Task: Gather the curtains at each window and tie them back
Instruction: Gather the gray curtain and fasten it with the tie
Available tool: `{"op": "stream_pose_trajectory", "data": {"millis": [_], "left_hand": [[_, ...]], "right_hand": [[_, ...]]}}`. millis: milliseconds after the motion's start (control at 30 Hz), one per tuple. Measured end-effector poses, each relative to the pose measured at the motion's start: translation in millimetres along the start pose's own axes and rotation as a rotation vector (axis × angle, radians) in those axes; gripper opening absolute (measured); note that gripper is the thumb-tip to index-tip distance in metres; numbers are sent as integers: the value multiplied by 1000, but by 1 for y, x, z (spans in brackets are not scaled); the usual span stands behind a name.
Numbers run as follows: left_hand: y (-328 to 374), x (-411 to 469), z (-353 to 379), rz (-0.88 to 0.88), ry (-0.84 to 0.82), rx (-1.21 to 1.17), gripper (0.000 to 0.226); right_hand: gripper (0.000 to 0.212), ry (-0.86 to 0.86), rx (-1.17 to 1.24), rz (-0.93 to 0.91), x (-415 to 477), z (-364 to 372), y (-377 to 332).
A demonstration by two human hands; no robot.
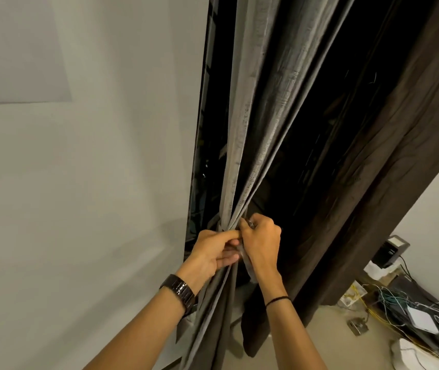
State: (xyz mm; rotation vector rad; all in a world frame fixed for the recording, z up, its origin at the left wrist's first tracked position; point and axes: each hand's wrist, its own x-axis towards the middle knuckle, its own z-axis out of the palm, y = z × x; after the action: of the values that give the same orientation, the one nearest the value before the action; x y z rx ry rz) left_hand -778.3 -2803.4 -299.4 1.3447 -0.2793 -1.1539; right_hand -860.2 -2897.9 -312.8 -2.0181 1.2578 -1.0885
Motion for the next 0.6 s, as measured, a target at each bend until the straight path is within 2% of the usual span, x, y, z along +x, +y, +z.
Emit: {"op": "stream_pose_trajectory", "data": {"millis": [100,233,333,500,600], "left_hand": [[-7,-2,17,17,44,-259,15],[-9,-1,31,17,49,-423,15],[-4,5,33,-12,61,-543,18],[-11,13,28,30,53,-468,15],[-14,19,23,92,57,-413,17]], "right_hand": [[37,-13,-43,-14,1,-6,4],[39,12,-164,-107,-1,-18,9],[31,28,-258,-201,-13,-22,9],[17,-35,-336,-322,-35,-19,23],[17,-235,-247,-345,-30,-26,41]]}}
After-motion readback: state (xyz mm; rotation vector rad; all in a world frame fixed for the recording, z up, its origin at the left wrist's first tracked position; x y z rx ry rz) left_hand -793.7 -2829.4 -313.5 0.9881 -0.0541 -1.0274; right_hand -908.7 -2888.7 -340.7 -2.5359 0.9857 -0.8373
